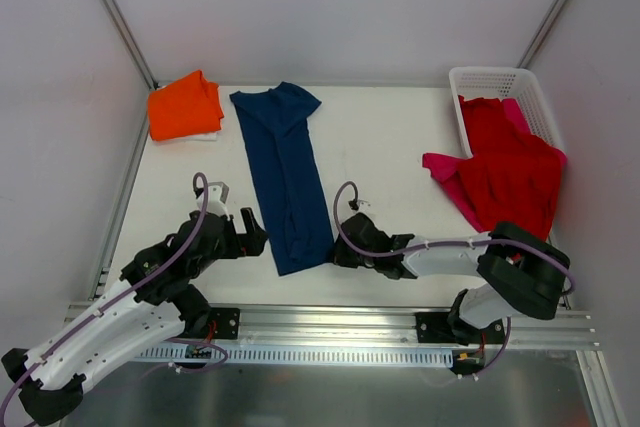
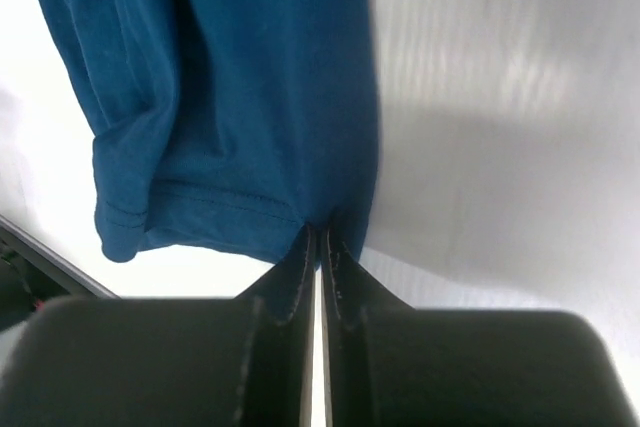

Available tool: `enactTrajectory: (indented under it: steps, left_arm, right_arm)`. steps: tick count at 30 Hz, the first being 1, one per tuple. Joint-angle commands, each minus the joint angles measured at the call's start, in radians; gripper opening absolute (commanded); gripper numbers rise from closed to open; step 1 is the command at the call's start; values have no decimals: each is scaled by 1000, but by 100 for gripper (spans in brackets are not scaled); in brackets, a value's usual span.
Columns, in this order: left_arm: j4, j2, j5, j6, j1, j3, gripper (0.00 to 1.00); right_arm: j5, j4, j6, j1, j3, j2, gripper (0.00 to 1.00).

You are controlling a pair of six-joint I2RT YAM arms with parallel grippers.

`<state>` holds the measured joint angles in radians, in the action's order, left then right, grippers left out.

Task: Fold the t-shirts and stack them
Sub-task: Rotate the tshirt 90 degrees

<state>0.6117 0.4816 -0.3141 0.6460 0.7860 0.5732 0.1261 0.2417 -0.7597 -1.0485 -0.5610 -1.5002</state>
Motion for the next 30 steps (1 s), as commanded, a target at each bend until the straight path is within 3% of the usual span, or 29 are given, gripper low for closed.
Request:
enactTrajectory:
  steps: [1, 9, 16, 21, 30]
  left_arm:
    - [-4, 21, 4, 24, 7, -9, 99]
    - [-6, 155, 167, 181, 24, -113, 99]
    - [-10, 290, 182, 352, 205, -179, 99]
    - [-26, 298, 75, 510, 419, -128, 99]
    - [-157, 452, -164, 790, 662, -107, 99]
  right_arm:
    - [117, -194, -46, -76, 61, 66, 0]
    - [276, -404, -116, -248, 23, 222, 0]
    - [357, -498, -133, -301, -43, 227, 0]
    - [376, -509, -125, -303, -69, 199, 0]
    - [377, -512, -133, -303, -70, 184, 0]
